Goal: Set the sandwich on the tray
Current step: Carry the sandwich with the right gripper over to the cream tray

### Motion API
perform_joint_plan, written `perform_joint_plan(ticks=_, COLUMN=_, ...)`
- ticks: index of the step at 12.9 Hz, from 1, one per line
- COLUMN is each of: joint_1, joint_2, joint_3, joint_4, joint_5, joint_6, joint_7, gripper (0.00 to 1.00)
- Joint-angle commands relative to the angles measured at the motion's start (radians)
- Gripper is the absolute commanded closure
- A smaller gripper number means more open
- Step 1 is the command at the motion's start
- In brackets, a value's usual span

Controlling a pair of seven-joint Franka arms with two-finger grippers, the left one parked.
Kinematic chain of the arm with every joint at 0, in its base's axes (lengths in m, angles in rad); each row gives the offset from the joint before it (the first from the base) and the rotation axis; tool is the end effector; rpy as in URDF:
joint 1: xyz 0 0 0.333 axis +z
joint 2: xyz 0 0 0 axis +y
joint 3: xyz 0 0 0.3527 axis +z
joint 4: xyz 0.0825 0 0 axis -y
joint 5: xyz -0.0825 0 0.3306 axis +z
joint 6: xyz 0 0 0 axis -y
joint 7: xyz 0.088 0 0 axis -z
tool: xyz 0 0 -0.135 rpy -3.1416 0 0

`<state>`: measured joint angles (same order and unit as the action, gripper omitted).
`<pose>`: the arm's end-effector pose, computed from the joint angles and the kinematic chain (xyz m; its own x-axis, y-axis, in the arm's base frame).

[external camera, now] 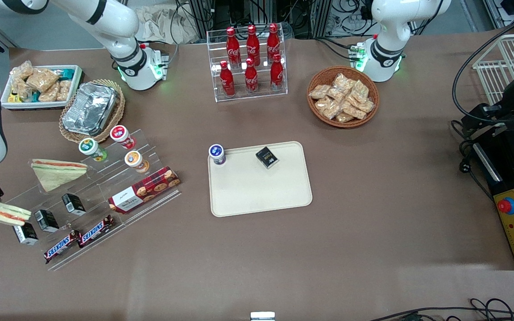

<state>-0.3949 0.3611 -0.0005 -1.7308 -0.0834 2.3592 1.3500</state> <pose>0.5990 -0.2529 0.4339 -0.1375 -0.9822 0.1280 -0.9653 0.1038 -0.2398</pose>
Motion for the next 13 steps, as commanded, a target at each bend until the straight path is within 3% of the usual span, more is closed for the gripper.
perform_joint_plan(ticks=1, joint_1=-0.007, joint_2=-0.141, joint_3=0.048, joint_4=-0.029, joint_5=0.047, joint_6=-0.097, joint_7=-0.290, gripper=1.00)
perform_joint_plan(ticks=4, joint_1=-0.005, joint_2=-0.218, joint_3=0.143, joint_4=0.019, joint_5=0.057, joint_6=-0.333, joint_7=-0.445, gripper=1.00)
perform_joint_plan(ticks=8, joint_1=-0.001, joint_2=-0.271, joint_3=0.394, joint_4=0.059, joint_5=0.060, joint_6=-0.569, joint_7=-0.668, gripper=1.00)
perform_joint_plan(ticks=12, joint_1=0.005, joint_2=-0.254, joint_3=0.624, joint_4=0.100, joint_5=0.073, joint_6=-0.653, joint_7=-0.767, gripper=1.00)
perform_joint_plan(ticks=13, joint_1=0.011, joint_2=-0.231, joint_3=0.652, joint_4=0.102, joint_5=0.073, joint_6=-0.643, joint_7=-0.857, gripper=1.00)
